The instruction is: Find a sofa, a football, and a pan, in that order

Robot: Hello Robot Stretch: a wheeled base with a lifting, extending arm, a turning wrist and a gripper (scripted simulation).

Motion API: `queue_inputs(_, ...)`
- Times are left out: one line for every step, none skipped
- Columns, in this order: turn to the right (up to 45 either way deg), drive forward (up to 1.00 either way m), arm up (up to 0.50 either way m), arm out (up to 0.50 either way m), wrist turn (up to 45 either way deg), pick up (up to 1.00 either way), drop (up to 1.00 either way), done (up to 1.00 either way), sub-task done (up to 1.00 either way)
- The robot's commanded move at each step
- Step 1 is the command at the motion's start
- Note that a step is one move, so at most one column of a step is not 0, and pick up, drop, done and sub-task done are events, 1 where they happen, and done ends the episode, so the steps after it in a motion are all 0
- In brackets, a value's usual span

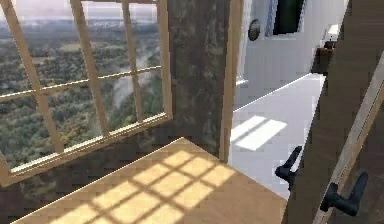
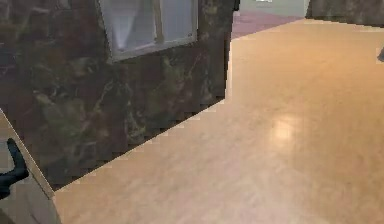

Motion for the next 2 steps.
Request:
queue_inputs(-33.0,0.00,0.00,0.00,0.0,0.00,0.00,0.00,0.00)
queue_inputs(0.0,0.30,0.00,0.00,0.0,0.00,0.00,0.00,0.00)
